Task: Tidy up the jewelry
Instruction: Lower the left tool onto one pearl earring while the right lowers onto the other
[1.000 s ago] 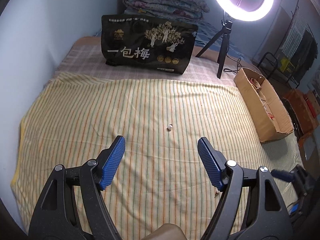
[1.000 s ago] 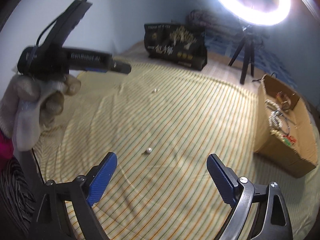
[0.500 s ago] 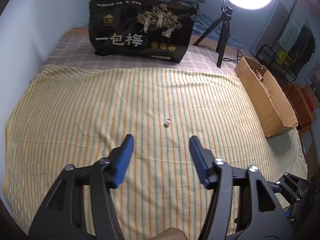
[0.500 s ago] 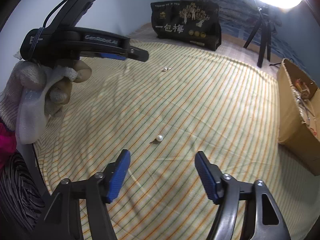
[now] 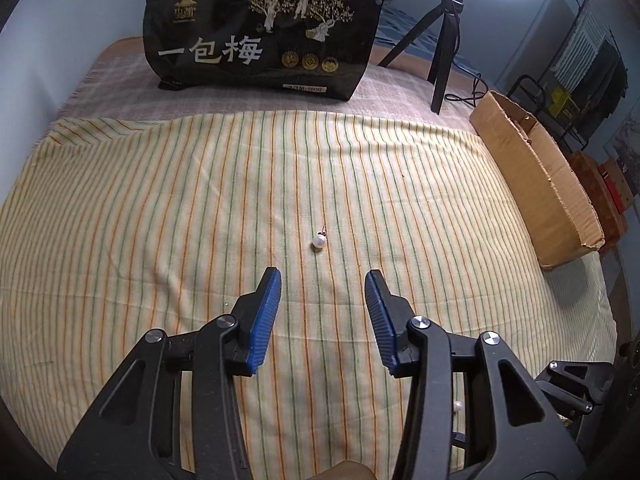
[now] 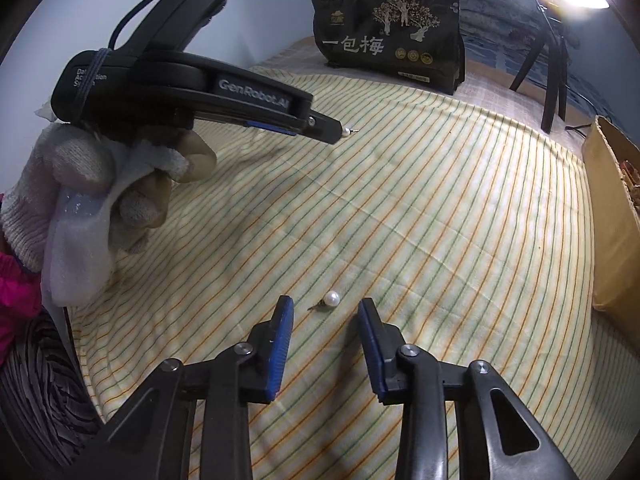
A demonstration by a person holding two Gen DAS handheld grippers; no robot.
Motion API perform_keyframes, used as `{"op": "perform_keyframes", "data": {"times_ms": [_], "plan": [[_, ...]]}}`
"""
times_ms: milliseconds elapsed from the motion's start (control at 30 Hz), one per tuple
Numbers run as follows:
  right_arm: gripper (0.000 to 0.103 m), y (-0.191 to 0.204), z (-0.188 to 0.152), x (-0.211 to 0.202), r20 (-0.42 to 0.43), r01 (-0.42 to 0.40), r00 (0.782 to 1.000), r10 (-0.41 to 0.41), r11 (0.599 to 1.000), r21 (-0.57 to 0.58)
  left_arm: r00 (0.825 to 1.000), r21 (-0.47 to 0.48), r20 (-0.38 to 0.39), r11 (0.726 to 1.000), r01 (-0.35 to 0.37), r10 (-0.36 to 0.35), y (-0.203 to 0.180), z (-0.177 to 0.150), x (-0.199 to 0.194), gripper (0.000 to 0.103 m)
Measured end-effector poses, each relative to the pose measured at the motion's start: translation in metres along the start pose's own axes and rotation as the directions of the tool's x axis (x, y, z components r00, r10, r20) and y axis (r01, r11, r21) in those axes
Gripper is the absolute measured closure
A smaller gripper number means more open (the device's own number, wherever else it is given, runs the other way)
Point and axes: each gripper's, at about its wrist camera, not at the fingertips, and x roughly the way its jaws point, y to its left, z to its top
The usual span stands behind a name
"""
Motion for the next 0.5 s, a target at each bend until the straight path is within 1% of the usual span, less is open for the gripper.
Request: {"op": "perform_keyframes", "data": {"times_ms": [200,233,267,300,433,500], "plan": [[0.073,-0.002,0.001,0.002,0.0,-0.005,1.0,0.005,1.0,-0.003,1.0,0.009,-0.001,1.0,0.001,-0.001,-0.002,0.004,0.008,0.059],[0.074,-0.002,0.001,0.002,0.0,-0.006,1.0,0.006,1.0,-0.003,1.0,0.008,0.001,1.0,0.001,-0.001,-0.002,0.005,0.009,0.06],[0.073,-0.002,0.001,0.002,0.0,-0.007,1.0,0.007,1.0,-0.003,1.0,0.006,0.004,1.0,0.003,-0.003,-0.002,0.006,0.01,0.065],[0.074,-0.002,0.001,0.002,0.0,-0.007,1.0,0.007,1.0,-0.005,1.0,0.004,0.007,1.0,0.005,-0.005,-0.002,0.007,0.012,0.067],[0.074,-0.001,0.002,0.005,-0.004,-0.004,1.0,0.004,1.0,-0.015,1.0,-0.005,0.007,1.0,0.007,-0.007,-0.002,0.011,0.02,0.068],[0.074,0.0,0.002,0.005,-0.004,0.0,1.0,0.0,1.0,-0.025,1.0,0.005,0.009,1.0,-0.002,0.002,-0.003,0.012,0.024,0.072]]}}
